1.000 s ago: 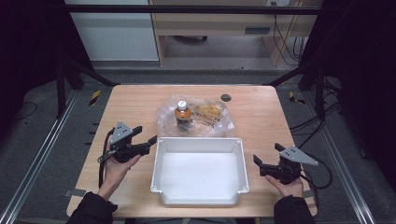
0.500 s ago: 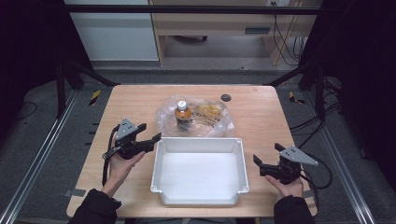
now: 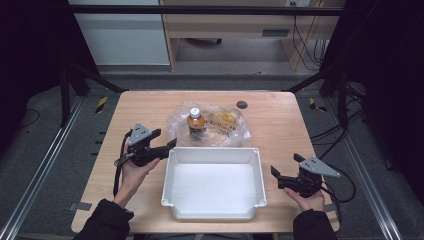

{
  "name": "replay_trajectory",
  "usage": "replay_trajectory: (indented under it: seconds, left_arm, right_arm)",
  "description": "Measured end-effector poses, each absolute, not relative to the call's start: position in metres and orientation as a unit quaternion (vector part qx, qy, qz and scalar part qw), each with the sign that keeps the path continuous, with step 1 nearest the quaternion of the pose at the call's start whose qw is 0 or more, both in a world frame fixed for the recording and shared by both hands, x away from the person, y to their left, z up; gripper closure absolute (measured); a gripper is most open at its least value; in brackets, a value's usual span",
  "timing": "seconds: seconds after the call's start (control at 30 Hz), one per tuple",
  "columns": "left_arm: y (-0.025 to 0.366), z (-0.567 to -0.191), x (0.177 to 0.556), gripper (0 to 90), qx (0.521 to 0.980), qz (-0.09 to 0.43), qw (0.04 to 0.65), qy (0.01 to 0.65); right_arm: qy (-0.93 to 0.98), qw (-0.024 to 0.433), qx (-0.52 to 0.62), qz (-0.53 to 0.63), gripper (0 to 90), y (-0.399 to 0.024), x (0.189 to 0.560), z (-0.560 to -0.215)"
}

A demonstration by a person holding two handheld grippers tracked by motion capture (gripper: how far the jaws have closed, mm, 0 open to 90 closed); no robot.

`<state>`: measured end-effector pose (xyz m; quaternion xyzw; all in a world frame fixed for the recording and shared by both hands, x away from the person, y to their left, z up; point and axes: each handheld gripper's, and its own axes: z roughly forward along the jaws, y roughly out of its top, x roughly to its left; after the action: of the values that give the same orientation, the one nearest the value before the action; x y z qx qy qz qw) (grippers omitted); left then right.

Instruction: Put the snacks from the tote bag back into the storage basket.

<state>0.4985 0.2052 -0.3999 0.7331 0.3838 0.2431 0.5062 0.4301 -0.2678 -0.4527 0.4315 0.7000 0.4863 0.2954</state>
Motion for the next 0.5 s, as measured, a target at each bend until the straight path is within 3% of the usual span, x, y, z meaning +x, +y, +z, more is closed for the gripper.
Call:
replay_trajectory:
  seconds: [0.5]
  left_arm:
    - [0.193,-0.395,0.509,28.6,0.733,0.248,0.508,0.379]
  right_arm:
    - [0.701,0.297,0.429,0.486,5.4,-0.267,0.430,-0.453]
